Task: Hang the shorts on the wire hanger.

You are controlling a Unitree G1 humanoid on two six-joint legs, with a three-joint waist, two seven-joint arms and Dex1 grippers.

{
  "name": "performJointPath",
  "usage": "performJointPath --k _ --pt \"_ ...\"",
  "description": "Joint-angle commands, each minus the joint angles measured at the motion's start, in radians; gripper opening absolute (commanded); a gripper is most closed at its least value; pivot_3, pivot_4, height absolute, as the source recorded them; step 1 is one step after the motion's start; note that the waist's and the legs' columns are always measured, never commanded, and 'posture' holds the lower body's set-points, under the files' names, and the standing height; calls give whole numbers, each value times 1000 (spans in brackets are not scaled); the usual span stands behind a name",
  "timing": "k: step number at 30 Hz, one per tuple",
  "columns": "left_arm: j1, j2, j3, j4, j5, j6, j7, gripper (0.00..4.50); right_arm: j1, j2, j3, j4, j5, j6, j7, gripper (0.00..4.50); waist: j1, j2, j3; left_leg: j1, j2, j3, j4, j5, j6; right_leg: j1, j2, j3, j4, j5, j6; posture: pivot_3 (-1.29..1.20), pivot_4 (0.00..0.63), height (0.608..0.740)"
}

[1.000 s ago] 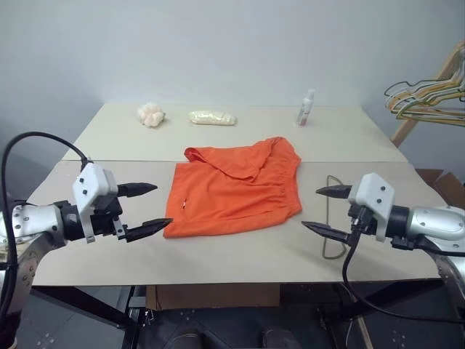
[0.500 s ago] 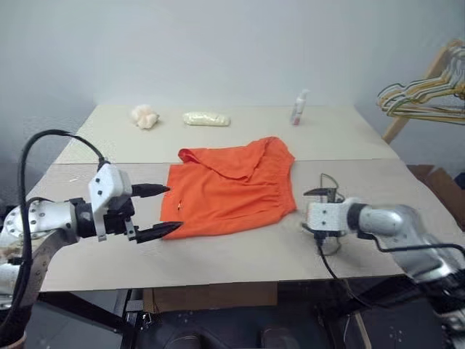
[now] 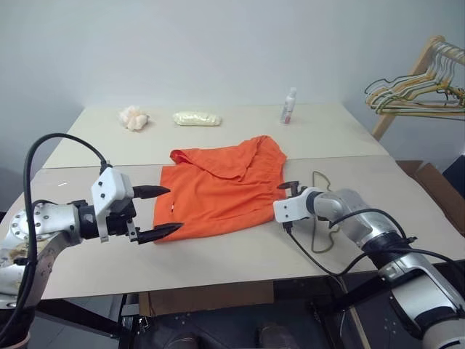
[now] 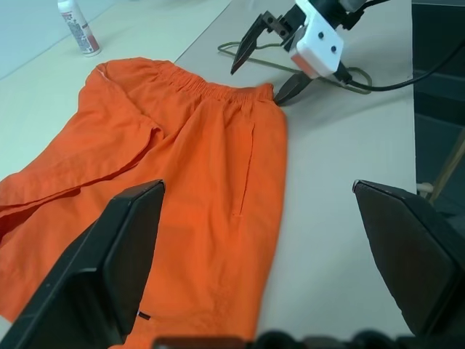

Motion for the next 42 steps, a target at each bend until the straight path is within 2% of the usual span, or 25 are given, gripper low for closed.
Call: performJointPath --k 1,6,9,13,17,27,31,35,39,41,42 --pt "14 4 41 -37 -2 -24 6 4500 -29 23 21 60 -23 -35 -13 2877 -4 0 0 0 0 0 0 0 0 0 0 0 0 0 0 -38 0 740" --pt "21 5 29 -40 10 -32 7 4500 -39 34 14 75 -23 -67 -19 1198 -9 0 0 1 1 0 -1 0 0 0 0 0 1 0 0 -36 0 740" --pt "18 20 -12 -20 66 -67 -7 4500 -30 22 3 54 -20 -85 -25 135 -8 0 0 1 0 0 -1 0 0 0 0 0 1 0 0 -36 0 740" --pt "17 63 -113 53 242 -181 -16 4500 2 -10 -27 -17 14 -119 -23 59 -5 0 0 1 0 0 -1 0 -1 0 0 0 0 0 0 -37 0 740" --pt "-31 101 -248 206 443 -347 -29 4500 35 -41 -62 -99 61 -139 -9 59 -3 1 1 0 0 1 -1 0 0 -1 0 0 0 0 0 -66 0 740" --pt "-318 21 -553 593 795 -525 -41 4500 90 -72 -92 -188 84 -124 19 59 -5 1 0 -4 0 7 0 -1 3 -3 0 -1 0 0 0 -112 0 740" --pt "-397 -32 -603 712 845 -565 -44 3603 99 -75 -108 -214 94 -110 27 0 -10 8 -5 -2 0 8 0 -2 3 -1 0 -1 0 0 0 -130 0 740" --pt "-434 -57 -617 773 878 -604 -39 2269 110 -87 -124 -234 103 -99 35 0 -11 17 -10 -1 0 8 0 -2 3 0 0 -1 0 0 0 -144 0 740" --pt "-471 -67 -606 833 894 -636 -17 937 132 -94 -138 -263 108 -91 42 0 -13 18 -11 0 0 8 0 -2 3 0 0 -1 0 0 0 -147 0 740" --pt "-479 -58 -583 834 859 -670 -45 233 152 -97 -148 -295 132 -87 57 0 -16 18 -11 0 0 8 0 -2 3 0 0 -1 0 0 0 -148 0 740" --pt "-479 -52 -573 831 839 -689 -63 32 160 -97 -153 -310 142 -84 63 0 -17 18 -11 -1 0 7 0 -2 3 -1 0 -1 0 0 0 -148 0 740"
